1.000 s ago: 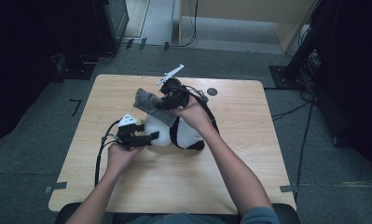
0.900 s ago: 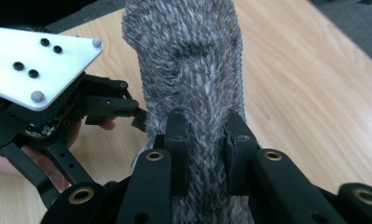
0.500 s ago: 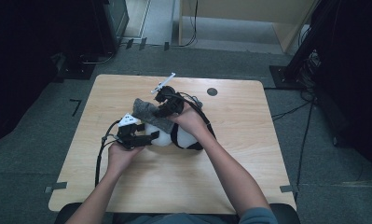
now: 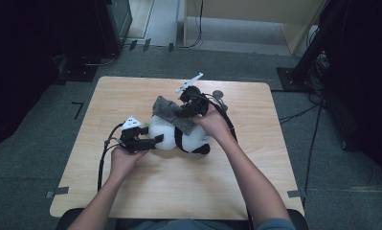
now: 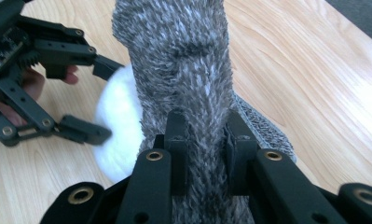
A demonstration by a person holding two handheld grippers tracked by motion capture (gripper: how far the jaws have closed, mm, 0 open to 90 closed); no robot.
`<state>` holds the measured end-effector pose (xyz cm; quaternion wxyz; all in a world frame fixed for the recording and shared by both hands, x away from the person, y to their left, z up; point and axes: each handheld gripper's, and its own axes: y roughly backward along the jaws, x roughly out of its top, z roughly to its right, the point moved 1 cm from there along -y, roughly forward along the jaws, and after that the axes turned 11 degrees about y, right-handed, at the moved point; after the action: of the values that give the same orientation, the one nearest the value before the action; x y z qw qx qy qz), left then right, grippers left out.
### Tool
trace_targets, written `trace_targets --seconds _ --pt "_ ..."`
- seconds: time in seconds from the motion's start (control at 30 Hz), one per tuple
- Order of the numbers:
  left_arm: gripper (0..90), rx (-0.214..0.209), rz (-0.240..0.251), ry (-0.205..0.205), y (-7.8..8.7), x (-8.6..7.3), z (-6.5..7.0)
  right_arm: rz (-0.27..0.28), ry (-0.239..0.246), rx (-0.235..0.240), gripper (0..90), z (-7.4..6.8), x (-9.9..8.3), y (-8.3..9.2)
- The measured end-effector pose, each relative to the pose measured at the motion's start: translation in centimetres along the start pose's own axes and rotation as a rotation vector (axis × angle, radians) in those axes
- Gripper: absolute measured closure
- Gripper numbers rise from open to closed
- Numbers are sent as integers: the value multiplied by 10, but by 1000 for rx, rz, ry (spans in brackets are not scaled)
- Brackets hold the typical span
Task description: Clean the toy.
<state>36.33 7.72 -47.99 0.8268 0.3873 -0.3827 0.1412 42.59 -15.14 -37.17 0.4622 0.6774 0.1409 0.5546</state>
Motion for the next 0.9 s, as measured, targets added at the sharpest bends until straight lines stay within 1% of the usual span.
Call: trace_targets --seconds 0.13,0.33,0.47,0.7,0.8,0.9 --pt "280 -1 2 2 0 0 0 2 -7 -24 759 5 -9 11" --pt "280 -3 1 4 0 0 0 13 -40 -48 759 14 -24 25" --pt "280 -4 3 1 0 0 0 14 -50 -63 757 19 -36 34" --pt "281 -8 -1 7 0 0 -1 31 -86 -75 755 25 -52 44" --pt "282 -7 0 7 -1 0 -1 41 -98 -76 757 26 -53 48" --pt "282 -7 0 8 -1 0 -1 66 -90 -71 758 23 -47 51"
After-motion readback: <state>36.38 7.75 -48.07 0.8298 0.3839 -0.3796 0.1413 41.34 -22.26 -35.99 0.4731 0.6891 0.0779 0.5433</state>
